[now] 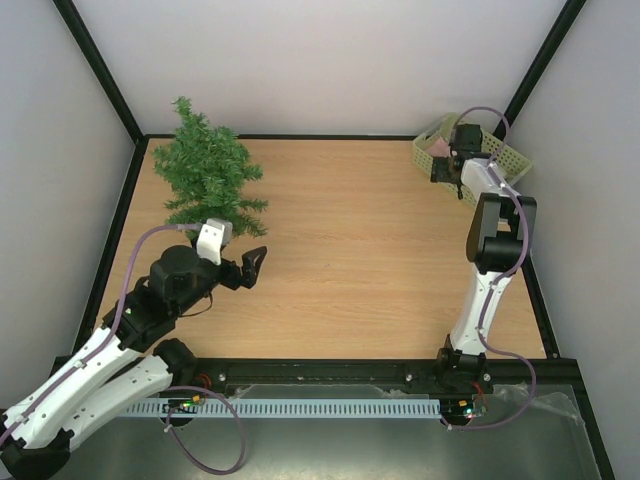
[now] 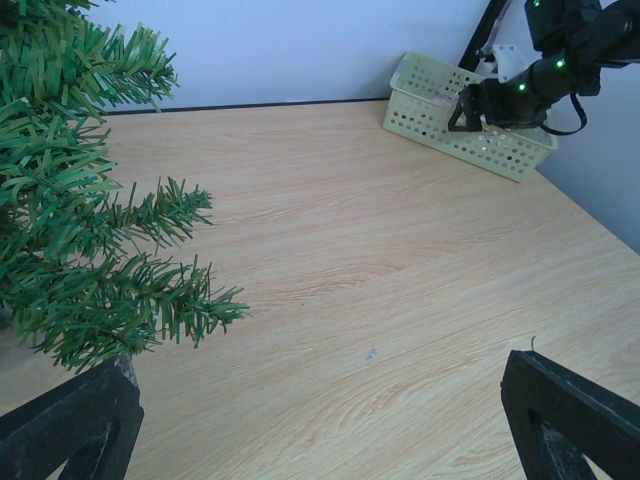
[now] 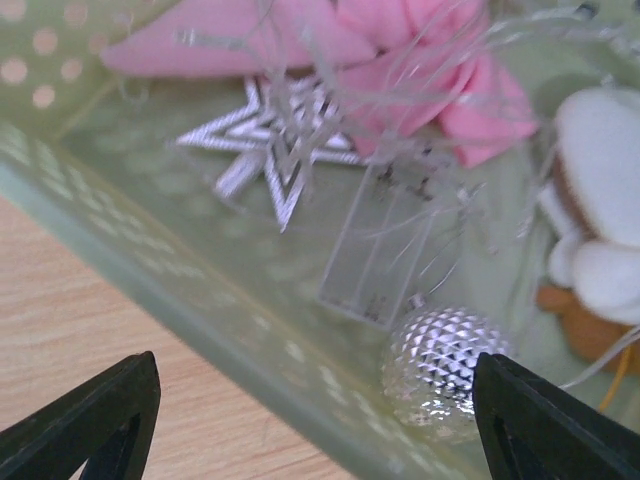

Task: Decorate the small christmas tree
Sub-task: Move the storage box to the center of the board.

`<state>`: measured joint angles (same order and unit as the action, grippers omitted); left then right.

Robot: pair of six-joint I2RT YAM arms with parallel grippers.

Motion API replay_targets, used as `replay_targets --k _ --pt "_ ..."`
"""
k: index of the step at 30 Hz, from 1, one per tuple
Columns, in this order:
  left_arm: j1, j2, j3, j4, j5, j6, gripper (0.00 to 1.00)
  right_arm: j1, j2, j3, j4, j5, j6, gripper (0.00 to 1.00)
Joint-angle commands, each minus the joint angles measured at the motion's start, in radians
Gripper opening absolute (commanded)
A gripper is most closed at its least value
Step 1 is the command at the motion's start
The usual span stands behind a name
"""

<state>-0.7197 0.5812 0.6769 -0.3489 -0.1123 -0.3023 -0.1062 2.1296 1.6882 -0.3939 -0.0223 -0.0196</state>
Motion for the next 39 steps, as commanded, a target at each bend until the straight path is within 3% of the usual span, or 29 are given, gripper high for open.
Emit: replay_targets --k 1,6,12,24,39 --pt "-0.005 -0.009 0.004 0.017 -0.009 0.011 0.99 -0.003 0.024 0.03 -0.099 -0.096 -0.004 0.85" --pt "-0.004 -0.014 0.008 0.014 -0.01 0.013 0.99 -0.003 0.071 0.072 -0.165 -0.086 -0.003 0.82" --pt "-0.004 -0.02 0.006 0.015 -0.02 0.016 0.99 -0.001 0.027 0.036 -0.157 -0.102 0.126 0.6" --pt "-0.004 -0.037 0.006 0.002 -0.064 0.005 0.99 0.042 -0.179 -0.209 -0.129 -0.033 0.256 0.42" --pt "-0.004 -0.007 0.034 -0.078 -0.258 -0.077 0.99 0.095 -0.452 -0.587 -0.034 0.027 0.421 0.25"
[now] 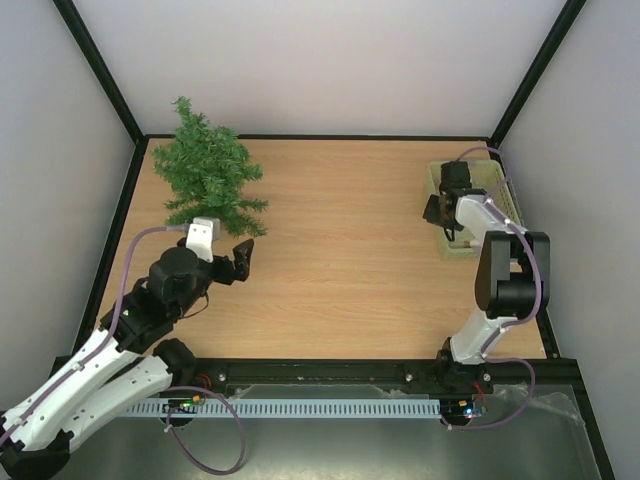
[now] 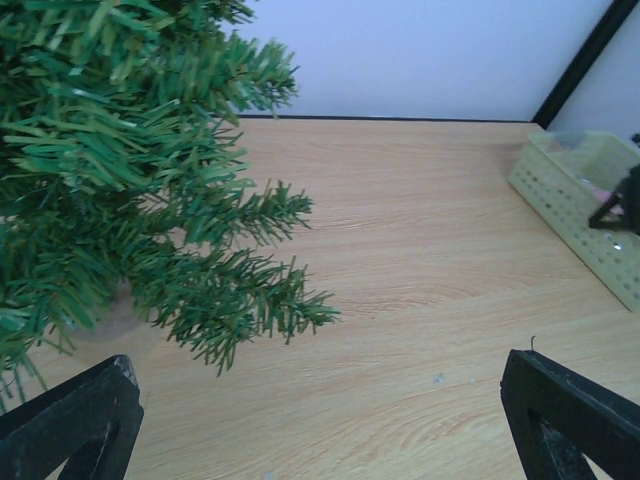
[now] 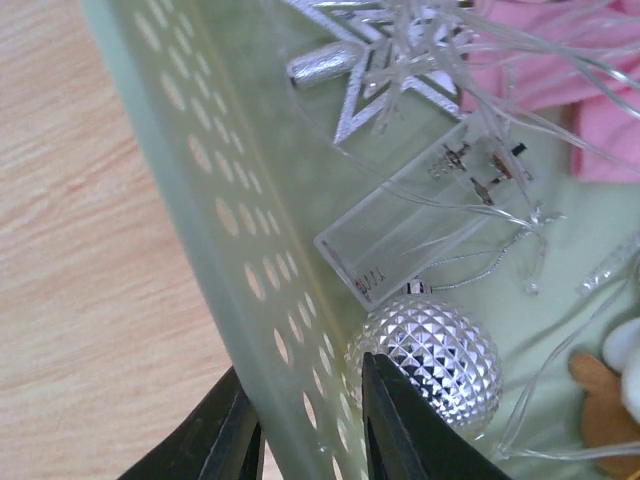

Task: Decorate the small christmas tree
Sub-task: Move the storage box to the center of the board.

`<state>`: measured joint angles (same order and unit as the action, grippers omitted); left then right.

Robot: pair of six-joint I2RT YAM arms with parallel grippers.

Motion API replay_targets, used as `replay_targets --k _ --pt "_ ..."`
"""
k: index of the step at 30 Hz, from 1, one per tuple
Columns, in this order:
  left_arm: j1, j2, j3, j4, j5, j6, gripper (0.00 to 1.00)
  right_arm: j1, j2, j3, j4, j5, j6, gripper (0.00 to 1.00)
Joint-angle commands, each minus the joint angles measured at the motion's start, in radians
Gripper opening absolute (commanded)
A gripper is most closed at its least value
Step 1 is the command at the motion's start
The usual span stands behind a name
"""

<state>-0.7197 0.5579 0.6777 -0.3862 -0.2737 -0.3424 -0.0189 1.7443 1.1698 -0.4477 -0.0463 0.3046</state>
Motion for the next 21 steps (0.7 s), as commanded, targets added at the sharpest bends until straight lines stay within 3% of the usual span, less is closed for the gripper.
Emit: replay_targets --k 1,5,12,15,21 --pt "-0.004 0.024 0.044 -0.055 -0.127 -0.049 0.99 0.01 -0.083 -0.079 0.027 0.05 0.11 0.24" --pt "-0.004 0.072 0.148 -0.105 -0.247 -0.069 0.99 0.025 -0.161 -0.1 0.038 0.024 0.146 0.25" --pt "0.039 0.246 0.432 -0.098 -0.399 0.022 0.99 0.116 -0.357 -0.166 0.069 -0.022 0.192 0.51" --pt "0.107 0.342 0.549 -0.082 -0.407 0.074 0.99 0.177 -0.419 -0.174 0.063 -0.035 0.192 0.63" --pt "0.297 0.518 0.728 -0.027 -0.225 0.121 0.96 0.327 -0.547 -0.198 0.074 -0.068 0.207 0.67"
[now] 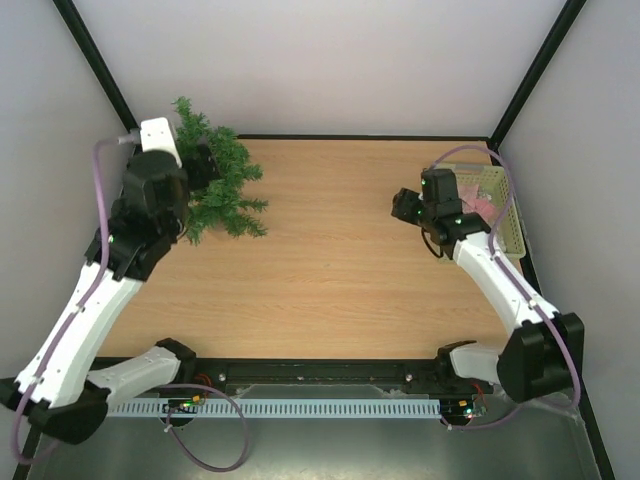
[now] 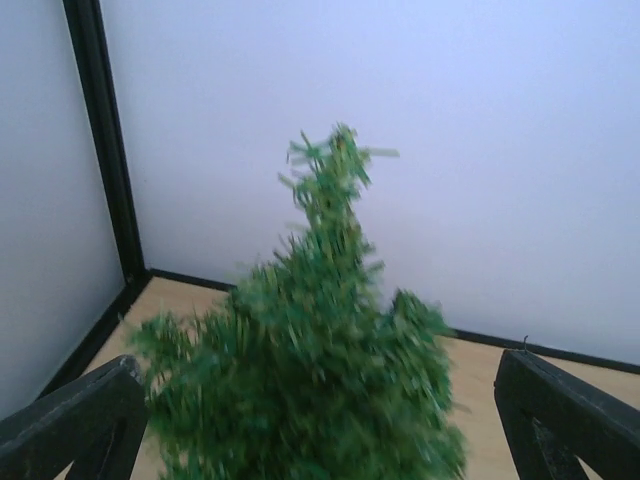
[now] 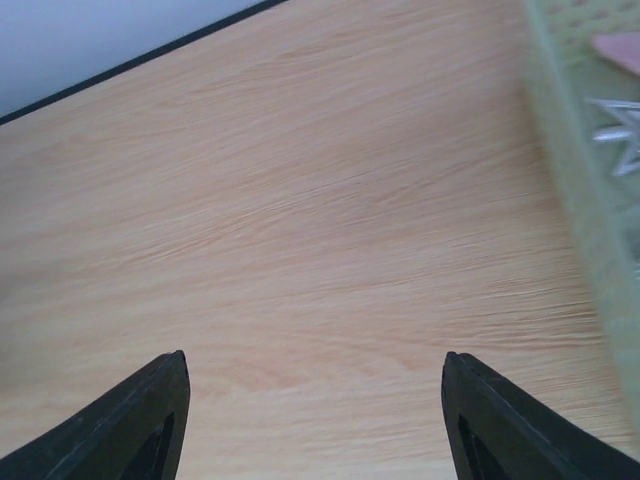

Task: Decorate the small christmas tree
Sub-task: Move the storage box to the center of the board, then move the christmas tree to the center of the board.

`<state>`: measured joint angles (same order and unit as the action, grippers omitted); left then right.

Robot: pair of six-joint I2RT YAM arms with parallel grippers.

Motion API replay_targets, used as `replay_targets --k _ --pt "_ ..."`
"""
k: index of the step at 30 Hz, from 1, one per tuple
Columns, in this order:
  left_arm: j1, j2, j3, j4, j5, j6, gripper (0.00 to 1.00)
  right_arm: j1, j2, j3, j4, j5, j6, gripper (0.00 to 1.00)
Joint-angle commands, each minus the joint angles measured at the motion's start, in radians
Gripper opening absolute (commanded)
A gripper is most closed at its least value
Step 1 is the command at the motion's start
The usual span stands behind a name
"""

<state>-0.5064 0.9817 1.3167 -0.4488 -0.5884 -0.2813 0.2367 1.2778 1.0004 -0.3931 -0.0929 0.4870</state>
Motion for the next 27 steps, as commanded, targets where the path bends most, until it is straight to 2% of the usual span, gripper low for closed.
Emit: replay_targets --k 1,8,11,13,15,16,19,20,24,27 --pt "0.1 0.128 0.119 0.037 0.098 0.064 0.94 0.096 -0.102 -0.04 0.031 -0.028 0.028 0.67" --pt "0.159 0.299 0.22 0.142 0.086 0.143 0.86 0.142 -0.228 -0.136 0.076 -0.078 0.057 0.67" --pt "0.175 0.349 0.259 0.148 0.074 0.161 0.77 0.143 -0.263 -0.175 0.082 -0.077 0.054 0.67" --pt "0.181 0.365 0.278 0.142 0.077 0.165 0.63 0.143 -0.271 -0.178 0.072 -0.077 0.044 0.67" --pt "0.183 0.363 0.287 0.145 0.108 0.17 0.43 0.142 -0.272 -0.172 0.065 -0.084 0.034 0.66" --pt "0.182 0.359 0.292 0.149 0.142 0.173 0.37 0.142 -0.271 -0.17 0.065 -0.09 0.031 0.66" --pt "0.181 0.351 0.318 0.152 0.29 0.171 0.08 0.143 -0.267 -0.169 0.075 -0.108 0.034 0.65" --pt "0.18 0.35 0.329 0.153 0.338 0.169 0.03 0.142 -0.267 -0.167 0.077 -0.114 0.038 0.65" --pt "0.167 0.356 0.38 0.15 0.46 0.164 0.02 0.142 -0.275 -0.162 0.075 -0.126 0.047 0.65" --pt "0.153 0.36 0.389 0.163 0.484 0.182 0.02 0.142 -0.286 -0.164 0.073 -0.115 0.046 0.64"
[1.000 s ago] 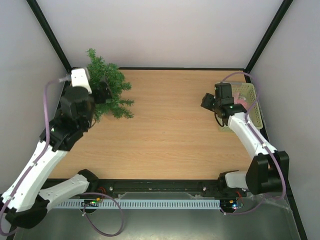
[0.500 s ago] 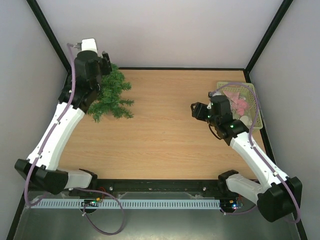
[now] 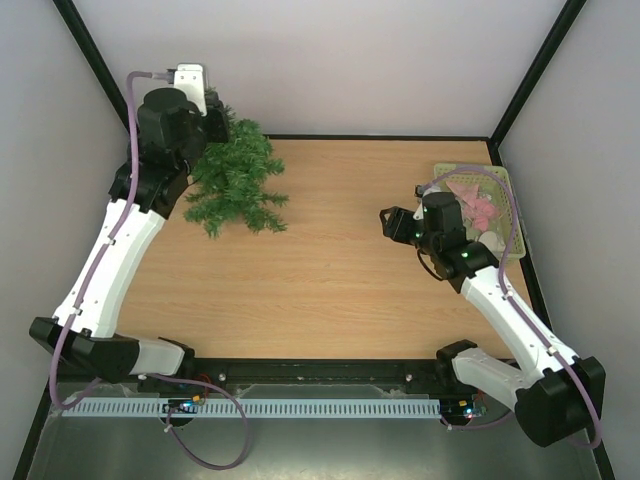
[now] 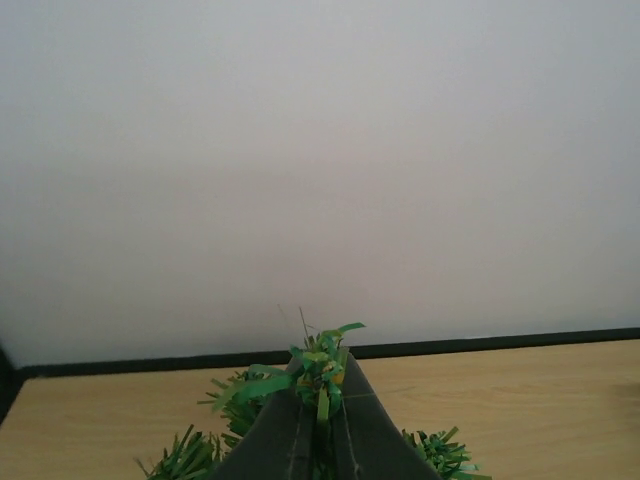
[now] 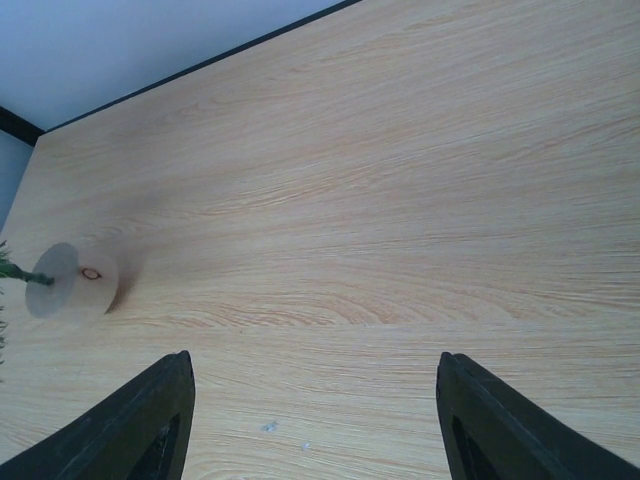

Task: Decorate the small christmas tree
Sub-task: Move the christmas tree to the center of the board.

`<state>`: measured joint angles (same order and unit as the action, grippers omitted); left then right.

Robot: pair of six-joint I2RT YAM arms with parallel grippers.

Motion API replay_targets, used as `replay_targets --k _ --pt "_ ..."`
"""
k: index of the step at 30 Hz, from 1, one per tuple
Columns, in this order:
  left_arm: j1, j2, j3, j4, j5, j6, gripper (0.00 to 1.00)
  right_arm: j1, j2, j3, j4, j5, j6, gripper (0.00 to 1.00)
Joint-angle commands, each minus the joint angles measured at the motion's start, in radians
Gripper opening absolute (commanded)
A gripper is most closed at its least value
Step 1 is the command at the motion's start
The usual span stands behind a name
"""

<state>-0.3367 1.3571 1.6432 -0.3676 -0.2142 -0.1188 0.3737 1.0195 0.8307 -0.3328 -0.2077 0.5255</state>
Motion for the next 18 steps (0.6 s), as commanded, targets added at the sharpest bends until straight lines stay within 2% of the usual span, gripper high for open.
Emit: replay_targets --k 1,7,14,18 --pt "-0.019 -0.014 0.063 0.083 0.117 0.023 0.02 0.006 -0.028 0.005 0.011 0.001 0.007 0.64" --pt "-0.034 -0.011 0.065 0.078 0.209 0.0 0.02 0.005 -0.023 0.003 0.002 0.014 0.001 0.64" --pt "-0.123 -0.031 -0.048 0.135 0.241 0.05 0.02 0.005 -0.019 0.014 -0.026 0.038 -0.018 0.64" --pt "-0.154 -0.012 -0.046 0.121 0.257 0.06 0.02 0.005 -0.014 0.024 -0.057 0.074 -0.03 0.64"
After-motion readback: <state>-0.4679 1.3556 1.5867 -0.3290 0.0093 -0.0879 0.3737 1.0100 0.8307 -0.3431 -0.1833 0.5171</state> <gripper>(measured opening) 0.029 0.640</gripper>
